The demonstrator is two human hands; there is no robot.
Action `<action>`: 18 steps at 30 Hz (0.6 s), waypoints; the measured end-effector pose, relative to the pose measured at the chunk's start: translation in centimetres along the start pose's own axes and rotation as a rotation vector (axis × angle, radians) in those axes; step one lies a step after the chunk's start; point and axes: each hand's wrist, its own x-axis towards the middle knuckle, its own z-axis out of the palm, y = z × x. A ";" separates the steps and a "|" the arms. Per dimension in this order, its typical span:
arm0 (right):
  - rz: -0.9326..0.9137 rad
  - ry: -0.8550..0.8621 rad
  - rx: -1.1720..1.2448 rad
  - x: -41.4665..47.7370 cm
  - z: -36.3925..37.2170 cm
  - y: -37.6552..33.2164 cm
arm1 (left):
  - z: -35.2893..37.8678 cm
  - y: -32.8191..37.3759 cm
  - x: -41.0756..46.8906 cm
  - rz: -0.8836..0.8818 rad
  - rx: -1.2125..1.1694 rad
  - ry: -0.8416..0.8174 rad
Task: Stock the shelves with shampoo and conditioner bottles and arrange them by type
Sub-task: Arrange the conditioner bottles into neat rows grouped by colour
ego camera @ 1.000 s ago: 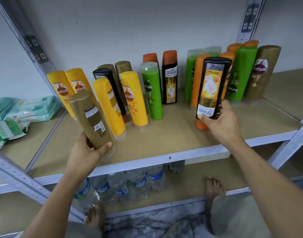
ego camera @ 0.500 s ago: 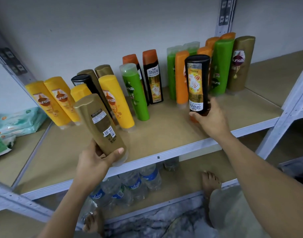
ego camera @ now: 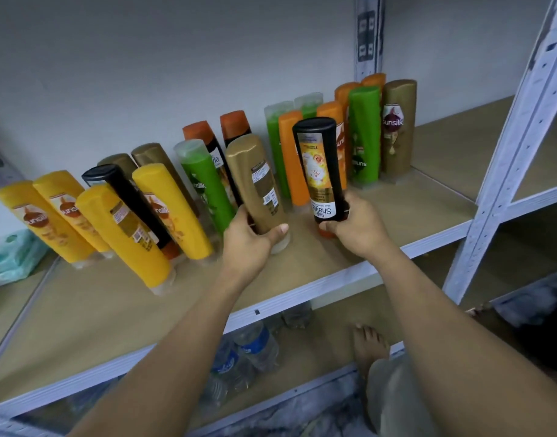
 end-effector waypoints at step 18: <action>0.032 0.084 0.036 0.5 -0.2 0.2 | 6.0 -3.5 3.6 0.080 0.014 0.039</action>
